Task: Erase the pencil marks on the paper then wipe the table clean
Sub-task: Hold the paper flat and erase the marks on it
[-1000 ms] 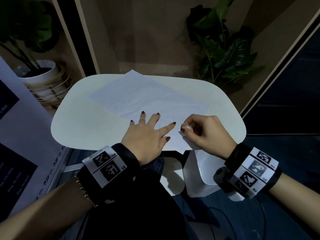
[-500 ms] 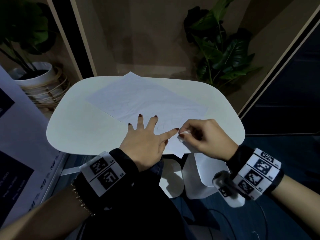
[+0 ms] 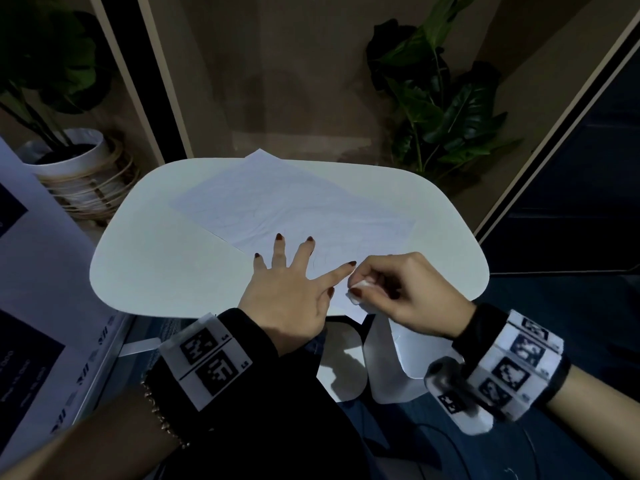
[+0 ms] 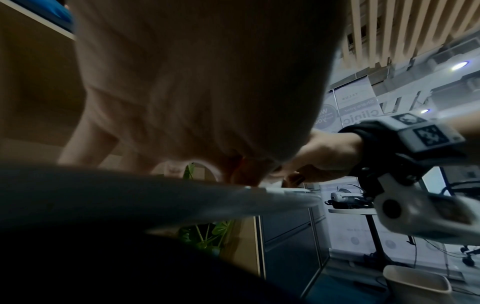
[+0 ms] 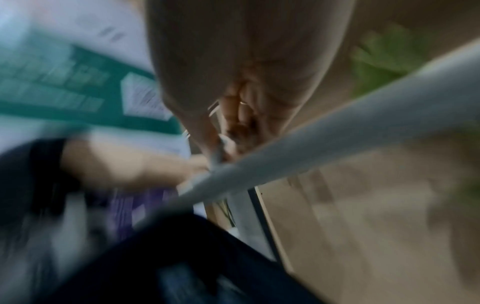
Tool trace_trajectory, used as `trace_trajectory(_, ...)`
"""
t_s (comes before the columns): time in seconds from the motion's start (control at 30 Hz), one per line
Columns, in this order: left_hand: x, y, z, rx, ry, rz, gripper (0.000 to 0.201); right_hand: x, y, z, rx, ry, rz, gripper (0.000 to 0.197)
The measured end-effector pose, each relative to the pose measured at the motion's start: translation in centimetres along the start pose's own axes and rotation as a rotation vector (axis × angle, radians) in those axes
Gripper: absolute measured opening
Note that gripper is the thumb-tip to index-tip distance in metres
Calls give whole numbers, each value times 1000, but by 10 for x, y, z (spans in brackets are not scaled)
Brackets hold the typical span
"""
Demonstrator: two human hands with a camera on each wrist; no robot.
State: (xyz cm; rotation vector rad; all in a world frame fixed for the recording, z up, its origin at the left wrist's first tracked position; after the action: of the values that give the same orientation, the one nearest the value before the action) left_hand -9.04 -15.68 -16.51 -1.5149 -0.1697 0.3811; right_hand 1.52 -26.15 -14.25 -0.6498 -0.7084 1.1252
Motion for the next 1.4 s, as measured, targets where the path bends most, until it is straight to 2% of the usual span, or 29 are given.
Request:
trace_trajectory(0.13,0,0,1,4,4,1,53,6,-15,-12,-71,56,-138,8)
trace_trajectory(0.3,1,-1,0,18,3,0,53,5,-4,-2,-9,2,21,6)
trace_trajectory(0.43,2,-1,1,23,0,4,54,11,-18,-15,-108,51,-106,7)
trace_trajectory(0.57,1,0,0,38,-11,20,56,6,-4,-5,-18,-3,62,8)
trace_trajectory(0.6,2,0,0,39,-11,21,56,8,-6,-8,-22,7,54,8)
trace_trajectory(0.7,2,1,1,35,-16,27,56,16,-19,-18,-99,57,-87,7)
trace_trajectory(0.73,2,1,0,36,-18,28,56,16,-19,-16,-101,47,-82,7)
trace_trajectory(0.83,2,1,0,56,-22,25,57,13,-2,-2,28,0,108,7)
trace_trajectory(0.87,2,2,0,57,-23,28,57,13,0,-2,42,7,132,7)
trace_trajectory(1.0,2,1,1,52,-33,33,59,26,-17,-18,-60,58,-96,5)
trace_trajectory(1.03,2,1,1,50,-35,34,59,27,-17,-18,-58,58,-113,5)
trace_trajectory(1.17,1,0,2,48,-30,46,60,25,-4,-7,58,25,91,7)
trace_trajectory(1.2,1,0,2,45,-29,48,60,26,-5,-8,54,27,89,7)
trace_trajectory(1.3,1,0,2,39,-31,48,60,29,-12,-14,6,60,-68,6)
trace_trajectory(1.33,1,0,2,39,-31,49,60,29,-11,-14,6,58,-75,6)
trace_trajectory(1.4,1,0,2,41,-31,50,60,27,-5,-10,64,44,23,6)
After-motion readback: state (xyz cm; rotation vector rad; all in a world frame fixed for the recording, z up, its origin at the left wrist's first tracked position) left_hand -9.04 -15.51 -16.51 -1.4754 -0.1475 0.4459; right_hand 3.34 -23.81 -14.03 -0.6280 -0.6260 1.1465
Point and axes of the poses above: each hand's wrist, its own x-axis towards the middle knuckle, its own y-axis out of the palm, z = x × y, the point moved 6 cm from there along x, towards the middle knuckle
